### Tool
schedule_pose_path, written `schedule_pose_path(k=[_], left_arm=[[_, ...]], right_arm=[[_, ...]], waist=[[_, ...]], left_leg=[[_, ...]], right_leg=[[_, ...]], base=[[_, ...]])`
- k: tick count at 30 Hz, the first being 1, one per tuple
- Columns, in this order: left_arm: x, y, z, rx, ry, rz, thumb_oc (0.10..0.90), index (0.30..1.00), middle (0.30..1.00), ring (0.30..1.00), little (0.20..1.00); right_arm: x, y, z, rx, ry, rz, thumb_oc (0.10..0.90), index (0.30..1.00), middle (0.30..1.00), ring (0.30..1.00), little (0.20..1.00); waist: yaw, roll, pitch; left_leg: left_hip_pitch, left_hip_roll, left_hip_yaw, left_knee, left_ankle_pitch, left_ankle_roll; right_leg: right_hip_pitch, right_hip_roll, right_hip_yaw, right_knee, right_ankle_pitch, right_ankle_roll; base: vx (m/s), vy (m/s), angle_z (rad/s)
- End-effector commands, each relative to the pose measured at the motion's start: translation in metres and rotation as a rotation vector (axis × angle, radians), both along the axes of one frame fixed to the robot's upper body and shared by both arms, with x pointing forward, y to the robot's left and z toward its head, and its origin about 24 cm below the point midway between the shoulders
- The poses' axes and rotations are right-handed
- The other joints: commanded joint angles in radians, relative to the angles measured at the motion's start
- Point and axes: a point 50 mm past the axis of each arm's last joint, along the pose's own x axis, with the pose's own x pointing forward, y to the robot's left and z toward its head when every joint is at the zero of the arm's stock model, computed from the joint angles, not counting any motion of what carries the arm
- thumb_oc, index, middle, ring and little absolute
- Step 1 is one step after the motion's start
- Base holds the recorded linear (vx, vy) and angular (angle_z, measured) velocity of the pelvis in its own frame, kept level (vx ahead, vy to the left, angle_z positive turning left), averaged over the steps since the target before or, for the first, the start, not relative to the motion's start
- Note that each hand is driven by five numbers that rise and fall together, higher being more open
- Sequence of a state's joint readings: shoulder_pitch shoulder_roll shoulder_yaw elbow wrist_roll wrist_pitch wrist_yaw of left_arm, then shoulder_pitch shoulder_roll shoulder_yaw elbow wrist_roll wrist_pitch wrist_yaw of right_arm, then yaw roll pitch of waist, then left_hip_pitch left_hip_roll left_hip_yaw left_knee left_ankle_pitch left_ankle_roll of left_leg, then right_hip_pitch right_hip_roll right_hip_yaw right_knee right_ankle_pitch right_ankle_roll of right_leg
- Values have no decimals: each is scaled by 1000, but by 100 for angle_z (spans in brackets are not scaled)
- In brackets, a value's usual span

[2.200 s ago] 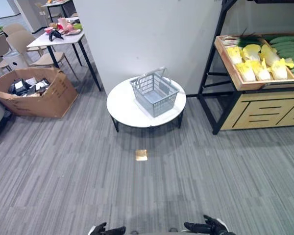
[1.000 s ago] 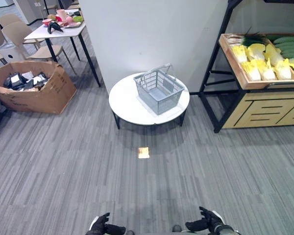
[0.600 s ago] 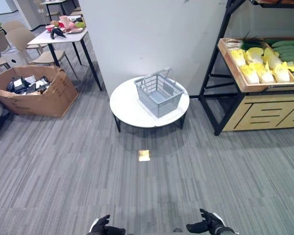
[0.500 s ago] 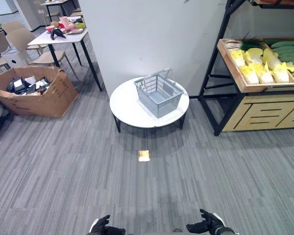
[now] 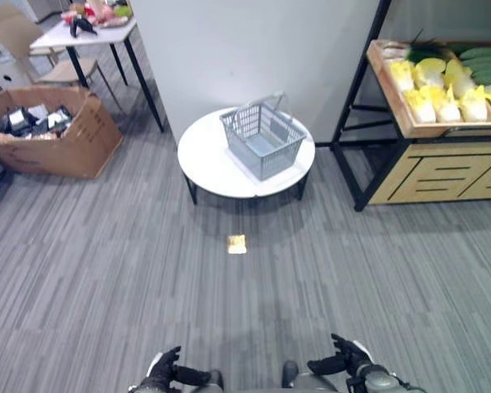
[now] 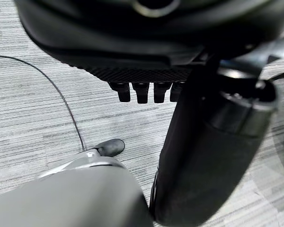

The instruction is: Get the vegetables into the basket

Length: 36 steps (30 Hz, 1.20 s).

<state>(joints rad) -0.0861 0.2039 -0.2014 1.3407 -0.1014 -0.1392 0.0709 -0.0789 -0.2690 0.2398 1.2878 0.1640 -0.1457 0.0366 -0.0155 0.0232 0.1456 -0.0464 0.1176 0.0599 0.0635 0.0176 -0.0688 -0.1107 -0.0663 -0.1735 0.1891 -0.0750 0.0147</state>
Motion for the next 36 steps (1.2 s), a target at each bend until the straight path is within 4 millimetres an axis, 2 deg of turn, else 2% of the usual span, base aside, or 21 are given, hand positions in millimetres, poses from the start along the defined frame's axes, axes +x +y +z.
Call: schedule_pose_path(k=[1, 3, 6, 7, 8, 10, 12, 16, 17, 18, 20, 21, 23, 24, 26, 27, 29, 32, 33, 35, 36], left_arm=[[0, 6, 2, 22, -18, 33, 900, 1000, 1000, 1000, 1000], [5, 6, 4, 11, -51, 80, 900, 1000, 1000, 1000, 1000], [2, 7, 3, 18, -37, 67, 900, 1000, 1000, 1000, 1000], [2, 7, 3, 19, -37, 67, 900, 1000, 1000, 1000, 1000], [-2, 5, 1, 19, -21, 51, 900, 1000, 1000, 1000, 1000], [-4, 6, 1, 21, -14, 45, 900, 1000, 1000, 1000, 1000], [-9, 7, 0, 17, 2, 51, 900, 1000, 1000, 1000, 1000], [-11, 12, 0, 36, 15, 15, 900, 1000, 1000, 1000, 1000], [-6, 16, 2, 57, 7, -8, 900, 1000, 1000, 1000, 1000], [-7, 16, 2, 57, 7, -8, 900, 1000, 1000, 1000, 1000], [1, 18, 5, 68, -15, -26, 900, 1000, 1000, 1000, 1000], [1, 18, 5, 68, -15, -26, 900, 1000, 1000, 1000, 1000], [8, 18, 7, 69, -37, -31, 900, 1000, 1000, 1000, 1000], [8, 18, 7, 69, -37, -31, 900, 1000, 1000, 1000, 1000], [8, 18, 7, 66, -35, -32, 900, 1000, 1000, 1000, 1000], [7, 19, 7, 65, -35, -15, 900, 1000, 1000, 1000, 1000], [7, 20, 7, 64, -33, -15, 900, 1000, 1000, 1000, 1000], [4, 19, 6, 66, -21, -17, 900, 1000, 1000, 1000, 1000], [4, 19, 6, 65, -21, -17, 900, 1000, 1000, 1000, 1000], [-1, 19, 4, 64, 0, -13, 900, 1000, 1000, 1000, 1000], [-3, 18, 3, 59, 4, -12, 900, 1000, 1000, 1000, 1000]], right_arm=[[-28, -25, -1, -70, 79, -46, 900, 1000, 1000, 1000, 1000], [-28, -32, 1, -88, 69, -74, 900, 1000, 1000, 1000, 1000], [-30, -37, 2, -98, 73, -88, 900, 1000, 1000, 1000, 1000], [-30, -37, 2, -98, 74, -88, 900, 1000, 1000, 1000, 1000], [-31, -37, 2, -105, 83, -76, 900, 1000, 1000, 1000, 1000], [-32, -37, 2, -106, 88, -71, 900, 1000, 1000, 1000, 1000], [-35, -35, 0, -97, 98, -69, 900, 1000, 1000, 1000, 1000], [-40, -30, -2, -83, 109, -74, 900, 1000, 1000, 1000, 1000], [-38, -27, -3, -70, 111, -62, 900, 1000, 1000, 1000, 1000], [-38, -27, -3, -69, 111, -62, 900, 1000, 1000, 1000, 1000], [-29, -21, -3, -70, 98, 3, 900, 1000, 1000, 1000, 1000], [-29, -21, -3, -69, 98, 3, 900, 1000, 1000, 1000, 1000], [-15, -20, 1, -70, 47, 4, 900, 1000, 1000, 1000, 1000], [-15, -20, 1, -70, 47, 4, 900, 1000, 1000, 1000, 1000], [-9, -18, 3, -69, 25, 11, 900, 1000, 1000, 1000, 1000], [-5, -15, 3, -63, 12, 24, 900, 1000, 1000, 1000, 1000], [-3, -14, 3, -55, 3, 22, 900, 1000, 1000, 1000, 1000], [1, -10, 4, -46, -14, 16, 900, 1000, 1000, 1000, 1000], [1, -10, 4, -47, -14, 16, 900, 1000, 1000, 1000, 1000], [0, -8, 3, -41, -8, 27, 900, 1000, 1000, 1000, 1000], [-2, -8, 2, -40, -4, 28, 900, 1000, 1000, 1000, 1000]], waist=[[2, -49, 52], [2, -41, 75], [6, -31, 69], [8, -33, 70], [20, -15, 67], [31, -9, 64], [35, -13, 45], [27, -37, 36], [25, -58, 30], [26, -59, 30], [29, -70, 26], [31, -71, 26], [25, -50, 48], [26, -50, 49], [13, -31, 66], [-1, -29, 78], [-15, -35, 89], [-40, -52, 87], [-41, -48, 92], [-62, -54, 78], [-60, -53, 74]], left_leg=[[-61, 8, -38, 190, 65, -73], [-129, 7, -59, 231, 135, -98], [-184, 49, -19, 92, 148, -73], [-179, 48, -16, 88, 148, -73], [-212, 66, -25, -4, 194, -73], [-216, 70, -40, -57, 223, -81], [-208, 64, -31, -43, 199, -67], [-226, 33, 11, 21, 166, -42], [-230, 0, 38, 60, 116, -9], [-231, 0, 39, 61, 115, -9], [-211, -40, 57, 65, 70, 28], [-211, -40, 59, 65, 69, 29], [-143, -68, 84, 31, 41, 68], [-143, -68, 84, 31, 41, 68], [-84, -73, 96, -6, 26, 86], [-32, -81, 105, -35, 19, 84], [17, -93, 100, -61, 5, 74], [86, -110, 75, -102, -25, 50], [94, -106, 74, -104, -26, 49], [160, -100, 40, -120, -58, 31], [173, -97, 28, -113, -66, 25]], right_leg=[[54, -86, 52, -28, 57, 69], [75, -78, 28, -35, 45, 60], [104, -72, 25, -58, 28, 66], [106, -74, 27, -57, 27, 67], [127, -64, 42, -71, 16, 74], [160, -65, 65, -82, 7, 83], [189, -74, 90, -85, -11, 98], [186, -124, 117, -62, 20, 121], [164, -163, 146, -44, 96, 140], [163, -164, 148, -44, 96, 141], [106, -200, 172, 39, 229, 147], [104, -201, 174, 39, 228, 148], [12, -221, 145, 215, 345, 138], [13, -221, 145, 216, 345, 138], [-56, -207, 116, 306, 343, 135], [-117, -185, 85, 301, 294, 127], [-159, -162, 44, 191, 256, 126], [-197, -153, 40, -82, 297, 159], [-185, -149, 35, -89, 299, 159], [-207, -139, 92, -178, 351, 182], [-191, -135, 95, -174, 333, 176]], base=[[10, -191, 67], [97, -115, 87], [197, 18, 43], [277, 131, 15], [191, 95, 3], [326, 160, -15], [433, 264, -23], [274, 269, -75], [141, 181, -66], [268, 335, -61], [205, 266, -33], [117, 186, -16], [162, 315, -27], [220, 380, -27], [256, 276, -6], [348, 204, -13], [360, 34, -31], [356, -108, 16], [311, -101, 48], [480, -173, 37], [512, -223, 28]])
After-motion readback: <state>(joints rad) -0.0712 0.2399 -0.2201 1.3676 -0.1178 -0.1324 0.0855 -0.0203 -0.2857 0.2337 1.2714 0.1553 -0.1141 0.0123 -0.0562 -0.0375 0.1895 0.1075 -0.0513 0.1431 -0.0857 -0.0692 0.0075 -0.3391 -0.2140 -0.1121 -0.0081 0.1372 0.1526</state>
